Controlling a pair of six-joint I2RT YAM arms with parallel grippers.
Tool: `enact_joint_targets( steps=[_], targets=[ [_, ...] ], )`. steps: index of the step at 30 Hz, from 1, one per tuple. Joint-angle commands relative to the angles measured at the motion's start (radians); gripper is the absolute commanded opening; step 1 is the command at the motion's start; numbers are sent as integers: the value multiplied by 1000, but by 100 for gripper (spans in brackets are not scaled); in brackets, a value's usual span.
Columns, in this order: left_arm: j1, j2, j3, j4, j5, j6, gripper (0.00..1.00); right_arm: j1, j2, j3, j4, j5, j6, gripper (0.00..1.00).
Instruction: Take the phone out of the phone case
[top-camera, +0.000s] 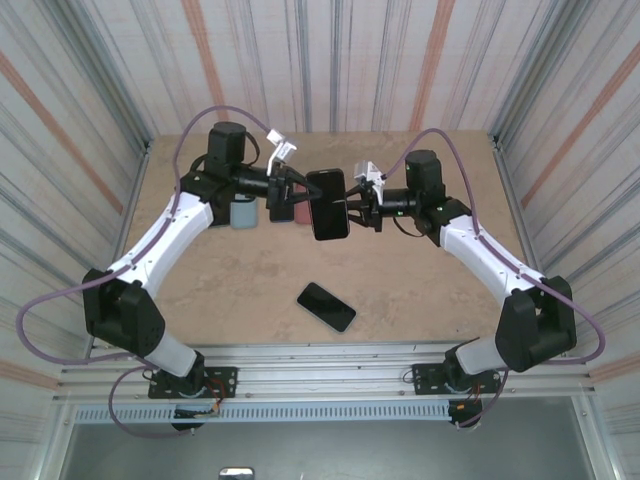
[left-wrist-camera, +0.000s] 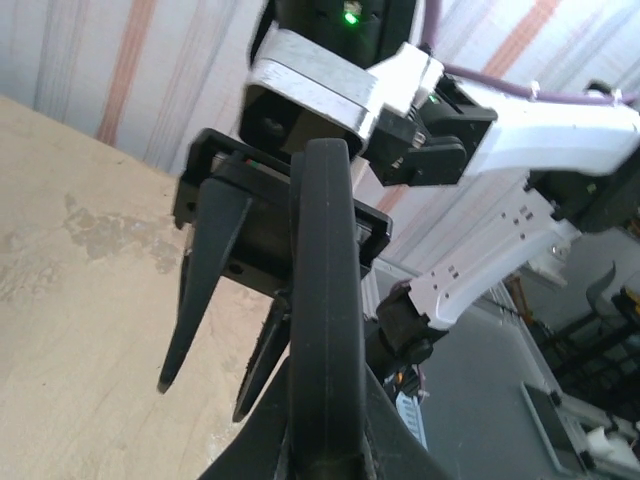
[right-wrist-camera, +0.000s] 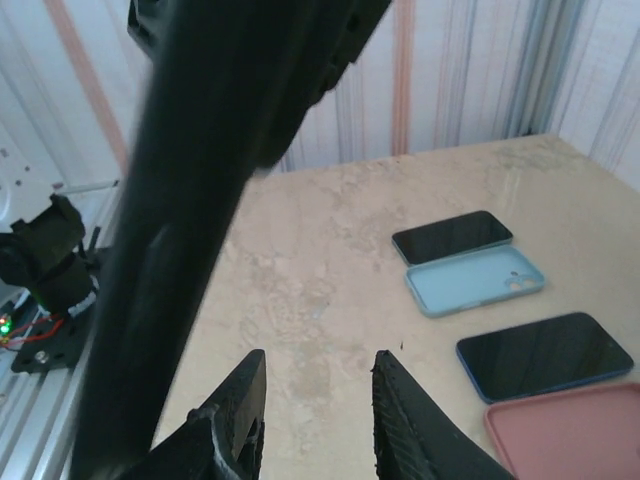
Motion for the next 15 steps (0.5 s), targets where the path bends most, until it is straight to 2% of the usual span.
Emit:
enact_joint_targets(
  steps=[1, 4, 7, 12, 15],
  targets=[
    [44, 8, -5, 184, -49, -216, 0, -25, -47, -40, 53, -15, 93, 33],
    [65, 13, -17, 249, -61, -338, 0, -37, -59, -71, 75, -26, 120, 35],
    [70, 11, -19, 280, -79, -393, 0, -41, -63, -97, 101, -31, 154, 39],
    [79, 14, -37, 389, -103, -514, 0, -50, -63, -137, 243, -39, 330, 44],
    [79, 26, -49, 466, -96, -588, 0, -50, -60, -153, 299, -49, 379, 45]
  ],
)
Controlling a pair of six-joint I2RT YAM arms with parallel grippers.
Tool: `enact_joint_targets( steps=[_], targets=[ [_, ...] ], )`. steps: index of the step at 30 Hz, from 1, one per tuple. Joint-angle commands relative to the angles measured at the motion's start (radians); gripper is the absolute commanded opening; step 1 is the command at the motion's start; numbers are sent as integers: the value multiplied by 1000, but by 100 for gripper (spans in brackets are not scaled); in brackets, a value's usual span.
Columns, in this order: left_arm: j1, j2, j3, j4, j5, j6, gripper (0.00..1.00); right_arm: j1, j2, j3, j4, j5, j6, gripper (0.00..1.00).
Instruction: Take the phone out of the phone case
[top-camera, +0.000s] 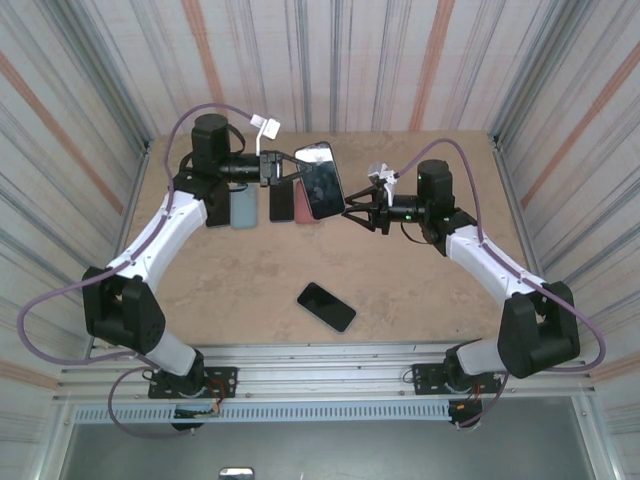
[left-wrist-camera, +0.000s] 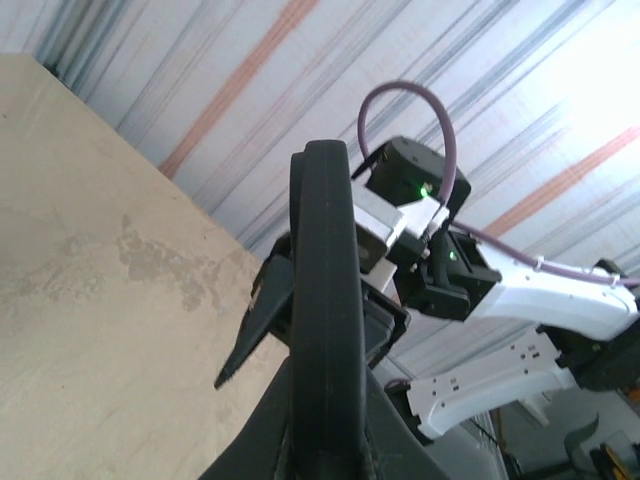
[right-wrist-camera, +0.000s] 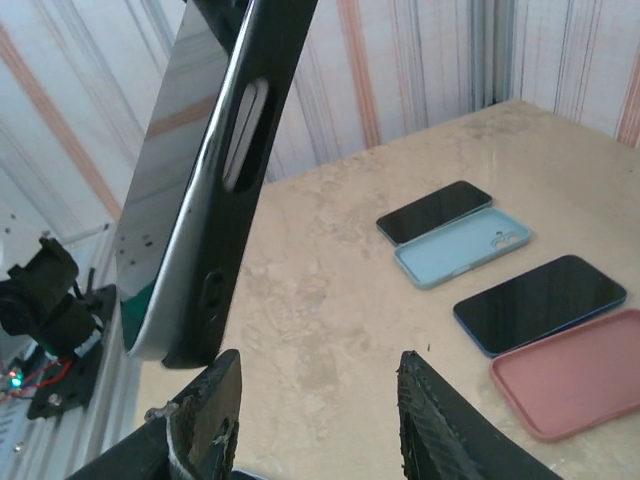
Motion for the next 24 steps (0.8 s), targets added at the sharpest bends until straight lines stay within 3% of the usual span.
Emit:
enact_joint_targets(
  steps=[1, 5, 24],
  targets=[
    [11, 16, -8, 152, -18, -119, 0, 2, -20, -15, 123, -55, 125, 45],
    [10, 21, -9, 149, -22, -116, 0, 4, -16, -17, 154, -94, 149, 45],
    [9, 15, -55, 289, -9, -247, 0, 4, 8, 15, 127, -58, 145, 42]
  ],
)
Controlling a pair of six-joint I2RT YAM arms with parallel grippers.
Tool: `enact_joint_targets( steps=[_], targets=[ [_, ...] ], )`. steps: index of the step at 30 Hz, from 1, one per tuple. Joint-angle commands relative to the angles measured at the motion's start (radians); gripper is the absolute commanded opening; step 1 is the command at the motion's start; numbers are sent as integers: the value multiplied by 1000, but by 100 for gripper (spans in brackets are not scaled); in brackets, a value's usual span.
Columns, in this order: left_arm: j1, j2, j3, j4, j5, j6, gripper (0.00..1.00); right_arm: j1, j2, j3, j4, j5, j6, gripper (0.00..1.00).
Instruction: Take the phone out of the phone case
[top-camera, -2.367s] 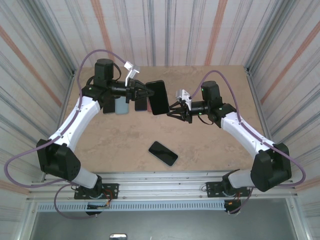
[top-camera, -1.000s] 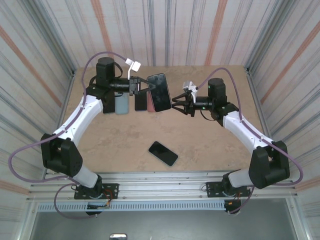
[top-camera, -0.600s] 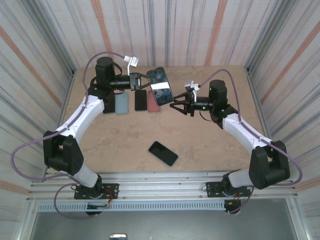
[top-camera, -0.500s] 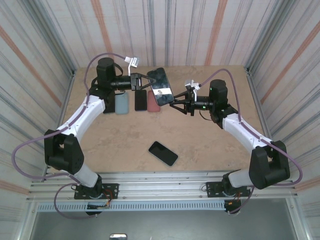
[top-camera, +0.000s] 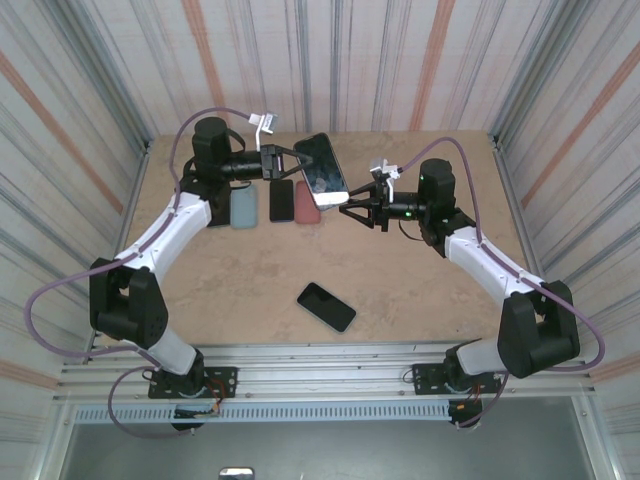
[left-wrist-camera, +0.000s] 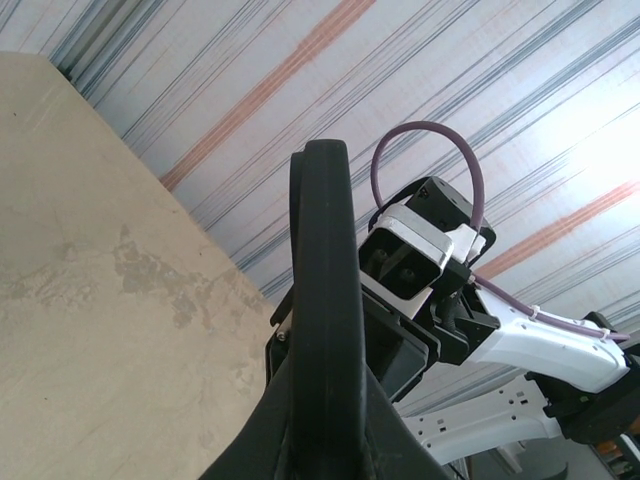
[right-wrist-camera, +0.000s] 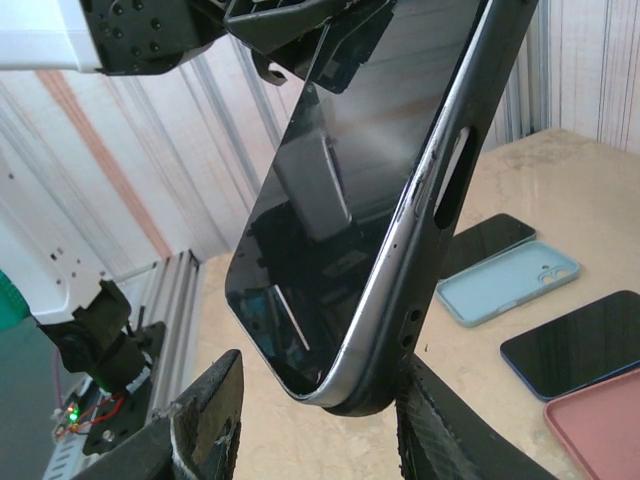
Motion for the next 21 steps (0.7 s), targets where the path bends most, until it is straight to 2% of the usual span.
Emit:
enact_joint_targets(
  steps=[1, 9, 21],
  targets=[
    [7, -16, -8, 113, 19, -60, 0, 4, 5, 22, -3, -1, 11, 42],
    [-2, -8, -18, 144, 24, -92, 0, 2, 14, 27, 9, 6, 24, 42],
    [-26, 20, -12, 187, 37, -146, 0, -15, 24, 12, 116, -5, 115, 42]
  ],
)
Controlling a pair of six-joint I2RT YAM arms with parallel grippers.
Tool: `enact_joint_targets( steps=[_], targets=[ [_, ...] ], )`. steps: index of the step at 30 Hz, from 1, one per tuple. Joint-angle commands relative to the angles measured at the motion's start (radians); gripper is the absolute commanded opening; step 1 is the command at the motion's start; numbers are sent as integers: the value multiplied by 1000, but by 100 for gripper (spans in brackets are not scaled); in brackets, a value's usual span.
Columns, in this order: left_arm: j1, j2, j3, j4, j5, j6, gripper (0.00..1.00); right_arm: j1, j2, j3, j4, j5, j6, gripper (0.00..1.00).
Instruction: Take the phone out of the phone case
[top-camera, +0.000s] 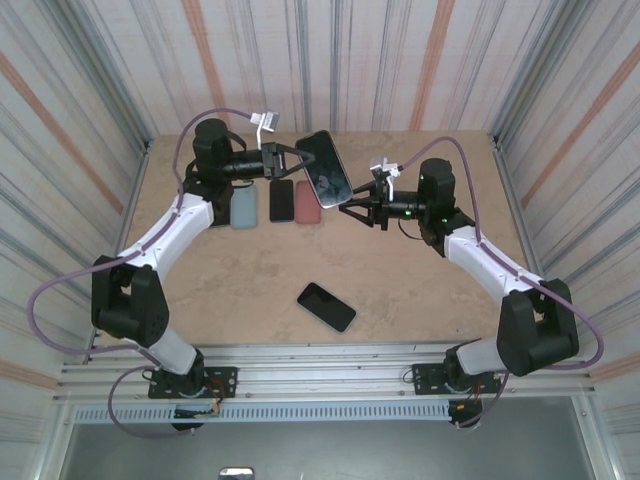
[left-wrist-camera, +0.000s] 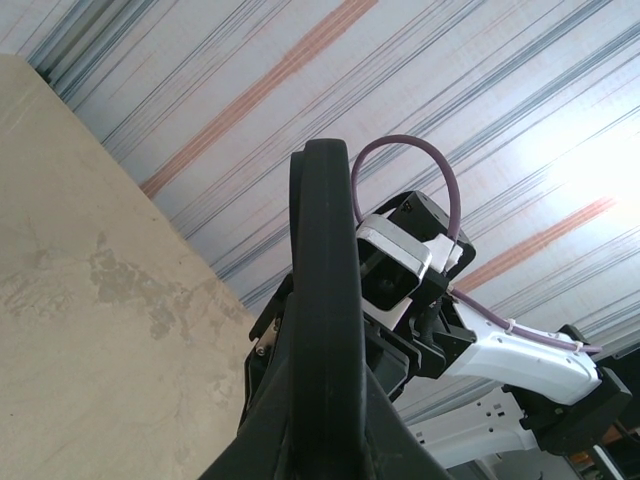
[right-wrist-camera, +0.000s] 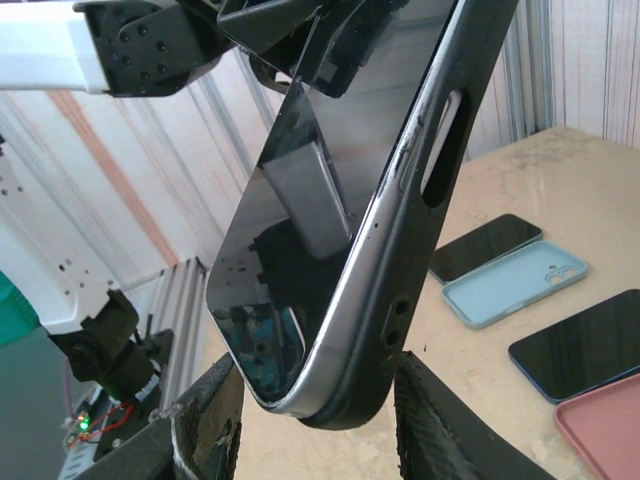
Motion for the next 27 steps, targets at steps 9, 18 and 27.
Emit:
enact_joint_targets(
  steps=[9, 18, 27],
  targets=[
    [-26, 18, 2, 139, 38, -100, 0, -36, 29, 2, 110, 6, 105, 43],
    [-34, 31, -2, 233, 32, -186, 0, -43, 44, -3, 154, -7, 139, 43],
    [-51, 54, 9, 306, 26, -258, 0, -45, 46, -7, 179, -10, 159, 42]
  ],
)
